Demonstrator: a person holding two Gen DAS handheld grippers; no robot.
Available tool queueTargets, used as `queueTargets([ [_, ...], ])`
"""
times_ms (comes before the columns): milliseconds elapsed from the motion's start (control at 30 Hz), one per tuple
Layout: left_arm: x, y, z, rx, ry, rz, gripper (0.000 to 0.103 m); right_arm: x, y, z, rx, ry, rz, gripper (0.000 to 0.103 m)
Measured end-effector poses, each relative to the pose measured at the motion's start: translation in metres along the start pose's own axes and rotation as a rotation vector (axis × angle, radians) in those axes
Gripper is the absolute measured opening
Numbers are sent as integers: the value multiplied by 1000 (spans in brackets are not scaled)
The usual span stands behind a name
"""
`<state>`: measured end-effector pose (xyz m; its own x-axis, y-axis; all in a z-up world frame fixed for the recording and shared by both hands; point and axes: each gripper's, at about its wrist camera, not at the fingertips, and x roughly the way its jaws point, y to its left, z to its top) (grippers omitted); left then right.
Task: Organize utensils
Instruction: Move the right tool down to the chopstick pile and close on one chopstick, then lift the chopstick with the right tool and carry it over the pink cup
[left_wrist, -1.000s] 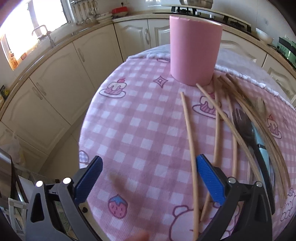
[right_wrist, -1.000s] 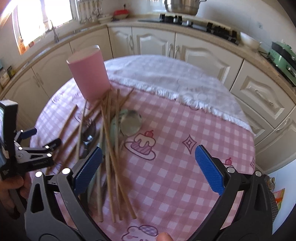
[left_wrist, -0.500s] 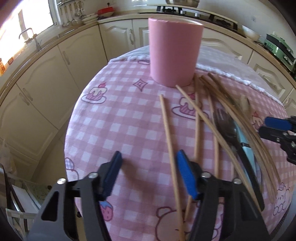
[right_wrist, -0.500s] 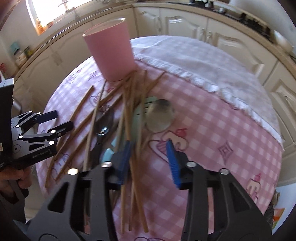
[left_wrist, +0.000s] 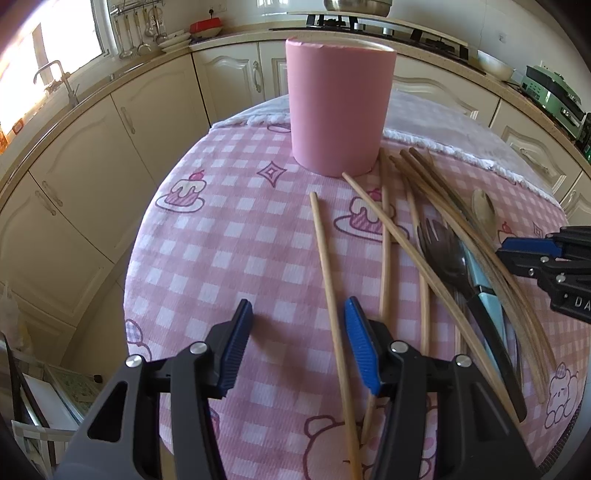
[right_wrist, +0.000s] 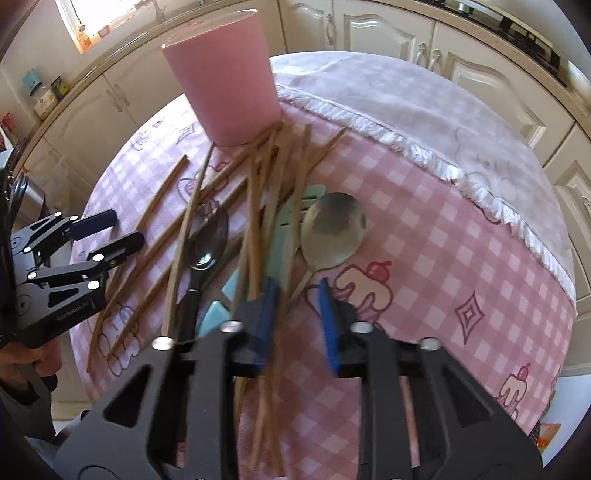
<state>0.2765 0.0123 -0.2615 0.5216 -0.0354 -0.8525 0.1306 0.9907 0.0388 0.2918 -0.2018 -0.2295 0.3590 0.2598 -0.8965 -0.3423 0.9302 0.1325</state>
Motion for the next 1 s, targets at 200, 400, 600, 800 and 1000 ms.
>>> queueTargets([
  [200, 2, 1, 3, 3, 4, -9, 51, 3, 1, 13, 9, 8, 18, 11],
  [400, 4, 0, 9, 23, 6, -36, 34, 10, -2, 22, 1, 40, 51, 9],
  [600, 3, -4, 12, 52, 6, -92, 5, 9, -11, 21, 34, 42, 87, 6],
  [800, 3, -3, 10, 38, 12, -112, 5, 11, -17, 25, 65, 53, 92, 7],
  [1000, 5, -11, 12, 81, 11, -69, 6, 15, -14, 33, 25, 67, 93, 6],
])
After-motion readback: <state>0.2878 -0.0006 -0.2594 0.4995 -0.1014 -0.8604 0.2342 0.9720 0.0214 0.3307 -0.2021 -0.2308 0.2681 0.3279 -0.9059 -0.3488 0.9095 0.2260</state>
